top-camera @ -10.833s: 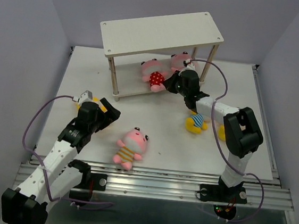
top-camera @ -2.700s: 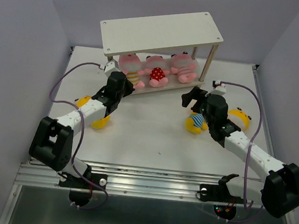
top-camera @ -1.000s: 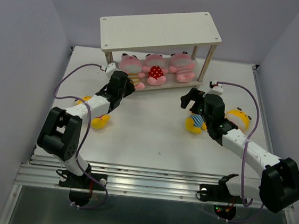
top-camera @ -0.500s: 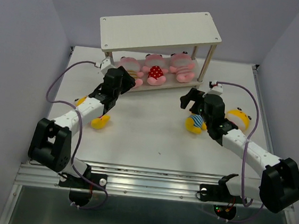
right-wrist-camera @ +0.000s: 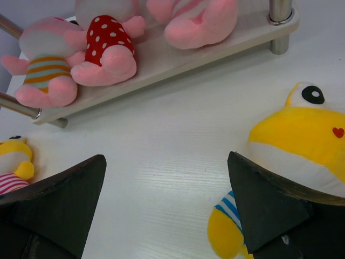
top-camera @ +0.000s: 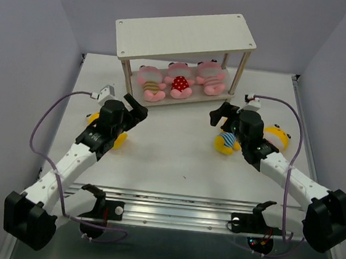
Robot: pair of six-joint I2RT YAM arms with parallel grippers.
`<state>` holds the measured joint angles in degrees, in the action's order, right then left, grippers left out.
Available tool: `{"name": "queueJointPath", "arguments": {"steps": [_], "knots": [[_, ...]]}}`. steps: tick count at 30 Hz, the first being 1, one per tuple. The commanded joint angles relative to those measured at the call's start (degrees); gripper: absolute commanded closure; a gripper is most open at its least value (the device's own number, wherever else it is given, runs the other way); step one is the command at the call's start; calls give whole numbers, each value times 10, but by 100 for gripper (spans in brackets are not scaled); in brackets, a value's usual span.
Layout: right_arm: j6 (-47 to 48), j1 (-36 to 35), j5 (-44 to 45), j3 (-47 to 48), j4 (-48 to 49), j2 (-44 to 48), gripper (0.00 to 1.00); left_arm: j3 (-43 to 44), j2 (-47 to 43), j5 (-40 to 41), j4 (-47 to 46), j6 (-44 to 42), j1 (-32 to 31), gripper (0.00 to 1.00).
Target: Place and organize the stuffed toys onto the shelf
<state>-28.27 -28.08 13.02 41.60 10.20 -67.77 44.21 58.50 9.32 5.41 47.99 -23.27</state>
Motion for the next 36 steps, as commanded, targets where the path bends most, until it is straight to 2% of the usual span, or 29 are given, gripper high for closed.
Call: {"name": "queueJointPath", "arguments": {"steps": [1,4,7,12,15,20,22,24,26,35,36], "knots": [[2,5,-4,-8,7,15,0,-22,-93,63,188,49,0,1],[2,5,-5,-10,7,16,0,-43,-138,93,262,97,0,1],[4,5,0,-11,7,15,0,-56,-146,106,304,122,13,1],[7,5,3,-13,4,21,0,-40,-88,97,343,113,47,1],[9,5,9,-14,4,25,0,-27,-59,144,387,143,51,1],[10,5,16,-16,4,25,0,-20,-31,156,366,123,67,1],[11,5,21,-16,4,25,0,-20,-17,153,355,113,77,4],[13,5,25,-16,4,23,0,-21,-7,149,350,103,80,16],[14,5,28,-15,3,22,0,-22,-2,148,348,101,81,22],[15,5,39,-15,2,21,0,-37,14,121,328,83,81,27],[15,5,39,-16,2,21,0,-39,18,116,326,80,81,31]]}}
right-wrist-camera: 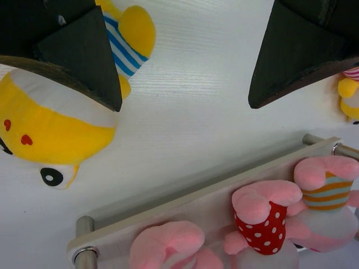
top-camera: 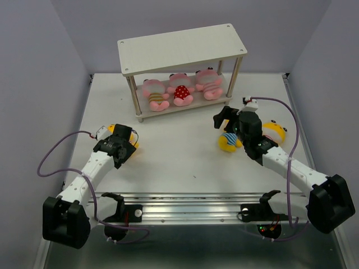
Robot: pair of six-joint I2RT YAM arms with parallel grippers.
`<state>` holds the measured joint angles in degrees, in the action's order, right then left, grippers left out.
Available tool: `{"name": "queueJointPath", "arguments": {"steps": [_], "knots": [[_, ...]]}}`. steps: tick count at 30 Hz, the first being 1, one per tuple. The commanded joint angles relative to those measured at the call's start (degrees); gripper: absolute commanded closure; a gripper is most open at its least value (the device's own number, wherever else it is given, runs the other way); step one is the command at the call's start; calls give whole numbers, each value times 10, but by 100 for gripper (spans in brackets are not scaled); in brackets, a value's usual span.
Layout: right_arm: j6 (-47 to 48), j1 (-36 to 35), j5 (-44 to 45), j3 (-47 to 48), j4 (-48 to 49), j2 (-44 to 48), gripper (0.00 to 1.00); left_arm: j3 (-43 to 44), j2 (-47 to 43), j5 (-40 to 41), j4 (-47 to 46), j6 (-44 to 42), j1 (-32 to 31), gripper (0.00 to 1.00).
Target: Place and organize the stuffed toys onto the shelf
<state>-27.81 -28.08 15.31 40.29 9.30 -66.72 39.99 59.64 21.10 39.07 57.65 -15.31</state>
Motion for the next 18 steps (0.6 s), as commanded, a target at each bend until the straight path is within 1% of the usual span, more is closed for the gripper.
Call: {"name": "queueJointPath", "arguments": {"steps": [1,2,5,10,18], "knots": [[10,5,17,-3,12,12,0,3,10,-1,-11,-17,1,34],[10,5,18,-3,11,12,0,4,15,0,-8,-15,2,41],[10,5,17,-4,10,15,0,8,21,9,-2,-12,2,45],[11,5,19,-5,8,19,0,17,20,18,-8,-14,2,44],[10,5,18,-3,7,17,0,32,0,24,-32,-39,3,36]]}}
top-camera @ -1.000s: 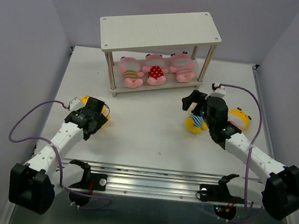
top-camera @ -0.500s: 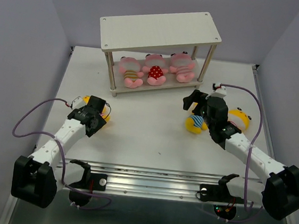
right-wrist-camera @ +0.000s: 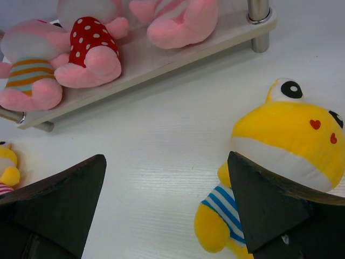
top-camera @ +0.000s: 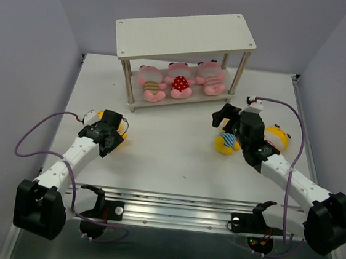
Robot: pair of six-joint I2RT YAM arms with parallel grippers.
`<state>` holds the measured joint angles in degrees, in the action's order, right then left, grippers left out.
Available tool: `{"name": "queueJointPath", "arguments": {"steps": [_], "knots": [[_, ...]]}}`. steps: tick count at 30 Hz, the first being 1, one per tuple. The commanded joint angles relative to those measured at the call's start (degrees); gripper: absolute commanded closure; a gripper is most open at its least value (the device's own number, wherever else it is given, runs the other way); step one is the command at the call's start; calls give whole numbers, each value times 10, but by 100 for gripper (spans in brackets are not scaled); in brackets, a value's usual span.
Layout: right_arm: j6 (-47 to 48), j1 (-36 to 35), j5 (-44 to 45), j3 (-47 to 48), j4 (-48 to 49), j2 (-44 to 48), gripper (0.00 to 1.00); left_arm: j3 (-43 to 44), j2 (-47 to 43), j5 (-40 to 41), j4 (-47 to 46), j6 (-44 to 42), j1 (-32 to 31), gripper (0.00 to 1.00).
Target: Place and organize the stuffed toys onto the shelf
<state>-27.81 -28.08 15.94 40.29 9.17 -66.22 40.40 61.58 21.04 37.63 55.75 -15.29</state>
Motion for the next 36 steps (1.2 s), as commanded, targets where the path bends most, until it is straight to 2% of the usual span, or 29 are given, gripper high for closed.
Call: {"name": "queueJointPath", "arguments": {"steps": [1,8,16,20,27,32,36], "knots": [[10,5,11,-2,9,12,0,28,-19,24,-24,-23,2,36],[12,5,15,-3,8,14,0,42,13,24,-47,-41,10,37],[14,5,21,-4,8,14,0,32,40,23,-45,-40,14,48],[14,5,22,-5,8,16,0,39,26,16,-39,-42,14,100],[14,5,21,-5,8,21,0,109,-51,-2,-42,-122,14,100],[15,5,17,-6,8,23,0,267,-109,-49,-94,-217,14,100],[15,5,11,-5,8,23,0,343,-101,-119,-156,-261,14,100]]}}
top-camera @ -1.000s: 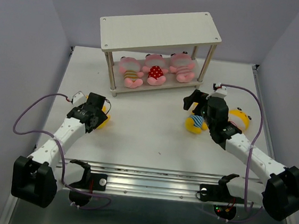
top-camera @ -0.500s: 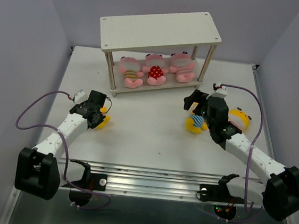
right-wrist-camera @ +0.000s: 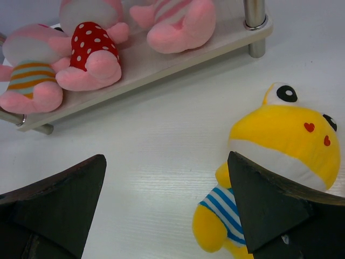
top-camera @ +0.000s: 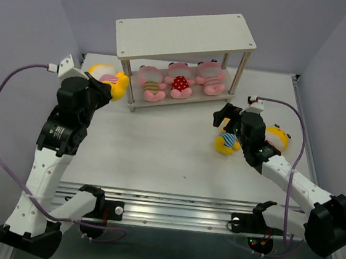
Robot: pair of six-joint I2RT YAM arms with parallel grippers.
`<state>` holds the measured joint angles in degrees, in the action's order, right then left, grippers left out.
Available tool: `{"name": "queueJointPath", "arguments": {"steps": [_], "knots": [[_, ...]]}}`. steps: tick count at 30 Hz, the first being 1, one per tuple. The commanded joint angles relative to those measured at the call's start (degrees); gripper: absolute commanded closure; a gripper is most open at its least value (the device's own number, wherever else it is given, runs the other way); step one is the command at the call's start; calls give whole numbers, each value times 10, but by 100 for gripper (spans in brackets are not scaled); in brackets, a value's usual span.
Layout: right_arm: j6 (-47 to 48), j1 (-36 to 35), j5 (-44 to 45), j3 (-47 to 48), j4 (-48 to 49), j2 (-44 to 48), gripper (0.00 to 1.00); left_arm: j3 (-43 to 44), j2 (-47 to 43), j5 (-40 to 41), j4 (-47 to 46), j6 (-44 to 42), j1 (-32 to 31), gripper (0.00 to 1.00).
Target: Place and organize the stuffed toys onto the shelf
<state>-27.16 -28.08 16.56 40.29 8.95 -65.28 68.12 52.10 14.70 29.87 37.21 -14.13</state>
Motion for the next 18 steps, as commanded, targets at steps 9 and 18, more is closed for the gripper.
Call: {"name": "queueJointPath", "arguments": {"steps": [9,18], "knots": [[11,5,2,-6,10,16,0,311,170,-321,-173,-196,2,100],[19,5,17,-7,10,23,0,494,348,-386,-176,-229,3,100]]}}
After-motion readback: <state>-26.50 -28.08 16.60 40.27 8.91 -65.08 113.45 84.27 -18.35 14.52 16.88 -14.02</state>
